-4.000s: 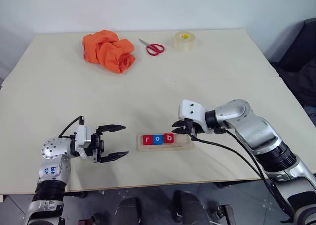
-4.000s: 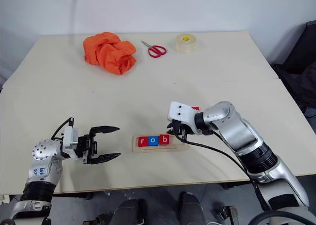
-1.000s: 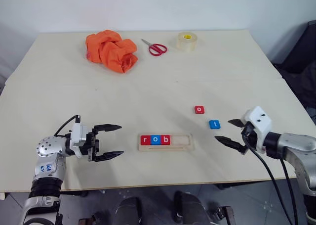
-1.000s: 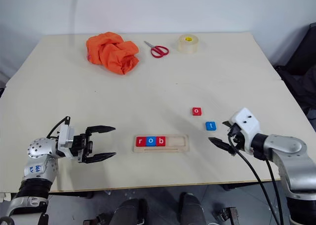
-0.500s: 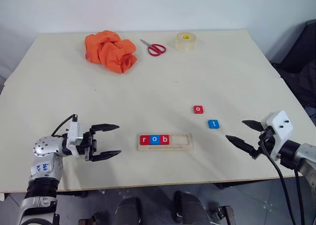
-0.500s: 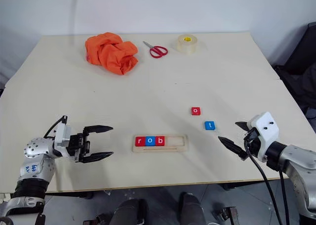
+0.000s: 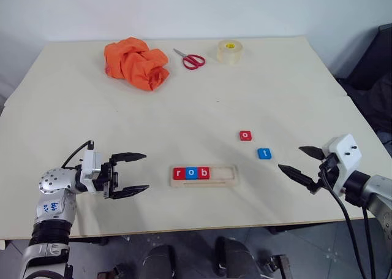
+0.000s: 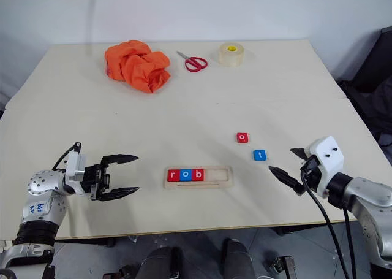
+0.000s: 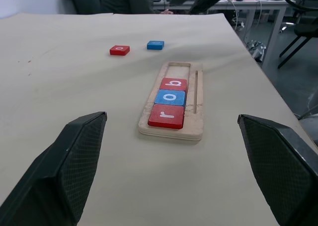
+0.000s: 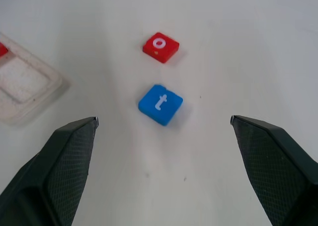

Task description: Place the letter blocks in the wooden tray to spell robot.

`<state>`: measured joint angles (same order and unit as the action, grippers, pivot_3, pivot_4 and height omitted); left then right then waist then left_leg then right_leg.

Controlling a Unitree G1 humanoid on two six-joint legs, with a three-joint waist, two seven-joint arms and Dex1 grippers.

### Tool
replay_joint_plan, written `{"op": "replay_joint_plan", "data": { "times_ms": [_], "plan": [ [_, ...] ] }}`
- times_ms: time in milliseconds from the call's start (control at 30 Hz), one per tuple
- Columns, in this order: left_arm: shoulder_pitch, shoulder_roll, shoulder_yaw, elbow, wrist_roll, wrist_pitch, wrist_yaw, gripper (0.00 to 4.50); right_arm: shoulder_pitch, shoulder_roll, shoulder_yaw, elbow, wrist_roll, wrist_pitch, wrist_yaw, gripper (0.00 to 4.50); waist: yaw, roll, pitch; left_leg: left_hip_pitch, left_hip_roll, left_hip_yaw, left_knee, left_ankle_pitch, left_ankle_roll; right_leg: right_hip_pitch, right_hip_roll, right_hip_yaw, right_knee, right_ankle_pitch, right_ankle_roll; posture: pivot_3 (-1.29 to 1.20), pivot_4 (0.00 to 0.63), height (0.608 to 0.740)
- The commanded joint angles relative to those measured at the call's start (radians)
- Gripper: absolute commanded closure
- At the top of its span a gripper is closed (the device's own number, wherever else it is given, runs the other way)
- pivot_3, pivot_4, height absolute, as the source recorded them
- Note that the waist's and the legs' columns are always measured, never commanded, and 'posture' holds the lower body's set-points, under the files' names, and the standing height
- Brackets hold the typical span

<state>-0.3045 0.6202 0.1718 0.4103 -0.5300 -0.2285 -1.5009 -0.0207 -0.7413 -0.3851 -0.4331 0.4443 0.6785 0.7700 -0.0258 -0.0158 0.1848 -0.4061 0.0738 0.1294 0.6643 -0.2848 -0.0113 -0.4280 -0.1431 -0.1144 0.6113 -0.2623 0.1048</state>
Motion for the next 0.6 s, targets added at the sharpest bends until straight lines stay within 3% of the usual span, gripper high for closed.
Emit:
{"op": "replay_joint_plan", "data": {
  "times_ms": [33,300,600],
  "plan": [
    [0.005,0.015,0.017,-0.04,-0.031,0.002,-0.051,0.0,-0.076,0.035,0.047,-0.036,0.025,0.035,-0.074,0.03,-0.003,0.0,0.0,0.0,0.0,0.0,0.0,0.0,0.0,0.0,0.0,0.0,0.0,0.0,0.0,0.0,0.15,0.74],
    [0.063,0.022,0.026,-0.123,-0.051,0.025,-0.04,0.0,-0.301,0.273,0.253,0.151,-0.117,0.01,-0.344,0.03,-0.003,0.0,0.0,0.0,0.0,0.001,0.0,0.0,-0.001,-0.001,0.0,0.0,0.001,0.0,0.0,0.0,0.15,0.74],
    [0.094,0.035,0.038,-0.154,-0.057,0.031,-0.029,0.0,-0.429,0.407,0.365,0.396,-0.255,-0.083,-0.474,0.03,-0.004,0.0,0.0,-0.001,0.0,0.001,0.0,0.0,0.0,-0.001,0.001,0.001,0.001,0.0,0.0,0.0,0.15,0.74]
  ]
}}
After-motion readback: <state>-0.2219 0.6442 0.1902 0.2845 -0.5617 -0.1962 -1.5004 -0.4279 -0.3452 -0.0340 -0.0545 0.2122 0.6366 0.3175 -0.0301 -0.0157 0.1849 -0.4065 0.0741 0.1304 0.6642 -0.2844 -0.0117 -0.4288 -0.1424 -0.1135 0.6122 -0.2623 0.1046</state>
